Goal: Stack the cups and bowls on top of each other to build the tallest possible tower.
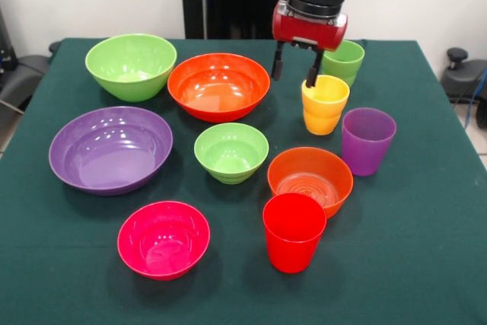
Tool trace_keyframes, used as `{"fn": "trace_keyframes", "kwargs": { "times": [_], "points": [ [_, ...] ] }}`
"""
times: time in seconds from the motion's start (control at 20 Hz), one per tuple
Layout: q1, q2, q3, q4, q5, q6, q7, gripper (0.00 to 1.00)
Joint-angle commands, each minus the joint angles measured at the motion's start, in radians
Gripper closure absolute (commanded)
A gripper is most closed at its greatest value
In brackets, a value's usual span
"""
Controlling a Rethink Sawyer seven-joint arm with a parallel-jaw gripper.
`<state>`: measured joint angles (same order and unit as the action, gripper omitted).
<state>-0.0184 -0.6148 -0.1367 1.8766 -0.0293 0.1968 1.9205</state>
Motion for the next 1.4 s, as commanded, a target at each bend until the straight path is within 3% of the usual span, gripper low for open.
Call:
{"fn": "trace_keyframes", "kwargs": {
  "times": [0.05, 0.65, 1.4],
  "points": [
    [0.026, 0.035, 0.058, -0.068, 0.049, -0.039, 0.170, 0.00],
    [0.053, 0.021, 0.053, -0.055, 0.084, -0.015, 0.167, 0.00],
    [0.109, 0.130, -0.006, -0.103, 0.105, -0.115, 0.189, 0.00]
  ]
}}
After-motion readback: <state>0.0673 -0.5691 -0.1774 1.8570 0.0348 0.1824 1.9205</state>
